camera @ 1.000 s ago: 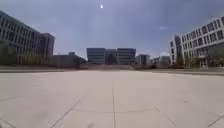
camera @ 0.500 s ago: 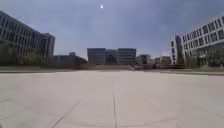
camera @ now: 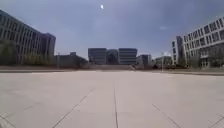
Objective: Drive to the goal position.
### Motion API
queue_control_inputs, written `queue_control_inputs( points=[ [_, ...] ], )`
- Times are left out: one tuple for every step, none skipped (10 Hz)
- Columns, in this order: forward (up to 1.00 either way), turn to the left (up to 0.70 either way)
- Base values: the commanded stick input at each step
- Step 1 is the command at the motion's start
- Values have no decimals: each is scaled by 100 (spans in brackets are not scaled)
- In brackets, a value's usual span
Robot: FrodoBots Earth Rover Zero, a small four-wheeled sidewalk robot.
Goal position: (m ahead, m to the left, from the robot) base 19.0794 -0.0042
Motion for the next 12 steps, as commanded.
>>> queue_control_inputs(
  points=[
    [70, -6],
    [70, 0],
    [70, 0],
    [70, 0],
    [70, 0],
    [70, 0],
    [70, 0],
    [70, 0],
    [70, 0],
    [70, 0],
    [70, 0],
    [70, 0]
  ],
)
